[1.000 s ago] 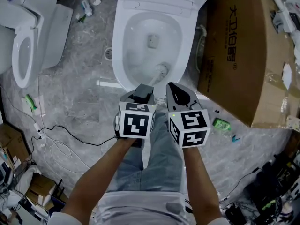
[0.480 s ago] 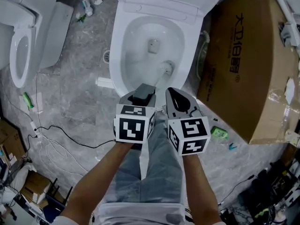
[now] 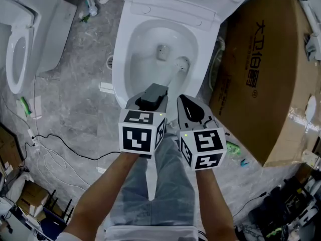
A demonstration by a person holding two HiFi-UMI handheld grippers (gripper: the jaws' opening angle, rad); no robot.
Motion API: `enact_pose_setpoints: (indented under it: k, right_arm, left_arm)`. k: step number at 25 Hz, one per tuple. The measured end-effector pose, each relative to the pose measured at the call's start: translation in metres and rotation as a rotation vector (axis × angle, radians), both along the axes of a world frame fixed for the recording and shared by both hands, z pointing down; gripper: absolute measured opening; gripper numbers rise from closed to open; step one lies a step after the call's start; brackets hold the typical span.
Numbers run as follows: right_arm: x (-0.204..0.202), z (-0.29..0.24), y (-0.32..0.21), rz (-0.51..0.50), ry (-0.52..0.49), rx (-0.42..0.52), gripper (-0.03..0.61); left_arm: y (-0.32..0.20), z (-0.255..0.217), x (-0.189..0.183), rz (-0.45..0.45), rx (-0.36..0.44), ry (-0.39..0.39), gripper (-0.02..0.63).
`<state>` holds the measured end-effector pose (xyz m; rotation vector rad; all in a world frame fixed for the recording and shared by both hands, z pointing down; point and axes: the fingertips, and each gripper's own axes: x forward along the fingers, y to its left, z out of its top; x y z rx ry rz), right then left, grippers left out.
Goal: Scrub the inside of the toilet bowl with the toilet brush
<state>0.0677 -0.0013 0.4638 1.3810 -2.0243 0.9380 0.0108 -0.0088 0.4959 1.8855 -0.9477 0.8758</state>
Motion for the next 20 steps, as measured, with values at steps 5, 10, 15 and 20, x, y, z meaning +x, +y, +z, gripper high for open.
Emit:
enact_pose_setpoints:
  k: [5, 10, 15, 20]
  right_arm:
    - [0.002, 0.003, -0.012, -0.009, -0.002, 0.002, 0.002]
    - [0.004, 0.005, -0.023, -0.018, -0.002, 0.008, 0.002]
    - [0.005, 0.010, -0.028, -0.030, -0.002, 0.005, 0.002]
    - [0.002, 0.014, -0.027, -0.039, -0.002, -0.006, 0.002]
  left_arm:
    - [-0.017, 0.003, 0.008, -0.026, 0.014, 0.020, 0.156]
    - [-0.034, 0.005, 0.013, -0.043, 0.035, 0.031, 0.156]
    - [-0.046, 0.007, 0.016, -0.059, 0.048, 0.032, 0.156]
    - [-0.055, 0.009, 0.008, -0.075, 0.064, 0.030, 0.156]
